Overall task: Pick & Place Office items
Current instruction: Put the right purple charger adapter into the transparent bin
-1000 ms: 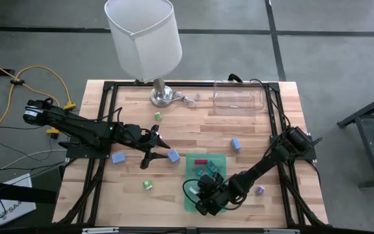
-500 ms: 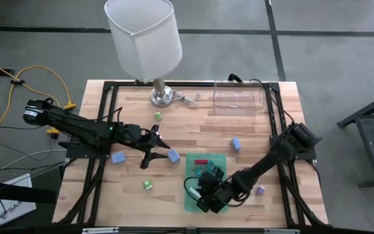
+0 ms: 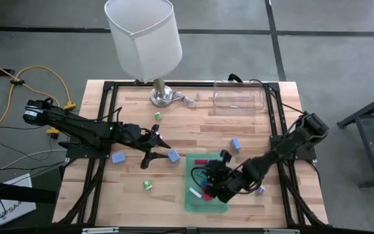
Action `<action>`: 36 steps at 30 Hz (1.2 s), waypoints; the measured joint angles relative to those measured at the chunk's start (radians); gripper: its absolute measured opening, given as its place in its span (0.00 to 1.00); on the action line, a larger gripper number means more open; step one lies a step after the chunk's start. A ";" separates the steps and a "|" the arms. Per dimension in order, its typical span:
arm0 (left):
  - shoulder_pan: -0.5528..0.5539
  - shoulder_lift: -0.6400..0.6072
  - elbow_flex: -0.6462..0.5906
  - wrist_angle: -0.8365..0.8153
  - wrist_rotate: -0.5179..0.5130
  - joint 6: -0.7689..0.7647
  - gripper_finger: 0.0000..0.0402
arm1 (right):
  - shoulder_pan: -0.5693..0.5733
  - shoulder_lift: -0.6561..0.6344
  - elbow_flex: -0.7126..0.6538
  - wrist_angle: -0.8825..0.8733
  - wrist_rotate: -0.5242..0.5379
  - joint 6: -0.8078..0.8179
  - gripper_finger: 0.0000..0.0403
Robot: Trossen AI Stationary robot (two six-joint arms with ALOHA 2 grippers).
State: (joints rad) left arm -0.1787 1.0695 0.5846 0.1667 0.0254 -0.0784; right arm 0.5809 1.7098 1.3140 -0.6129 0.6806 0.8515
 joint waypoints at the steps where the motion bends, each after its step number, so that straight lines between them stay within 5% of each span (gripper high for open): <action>1: 0.000 0.000 0.000 0.001 0.000 0.000 0.46 | -0.007 -0.014 0.000 -0.023 0.007 -0.021 0.24; 16: 0.000 0.000 0.000 0.000 0.000 0.000 0.46 | -0.142 -0.271 -0.198 -0.085 0.026 -0.175 0.24; 36: 0.000 0.000 0.000 0.001 0.000 0.000 0.46 | -0.162 -0.293 -0.202 -0.180 0.080 -0.153 0.24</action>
State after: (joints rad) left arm -0.1787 1.0695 0.5846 0.1672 0.0254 -0.0784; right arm 0.4187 1.4168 1.1118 -0.7931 0.7609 0.6987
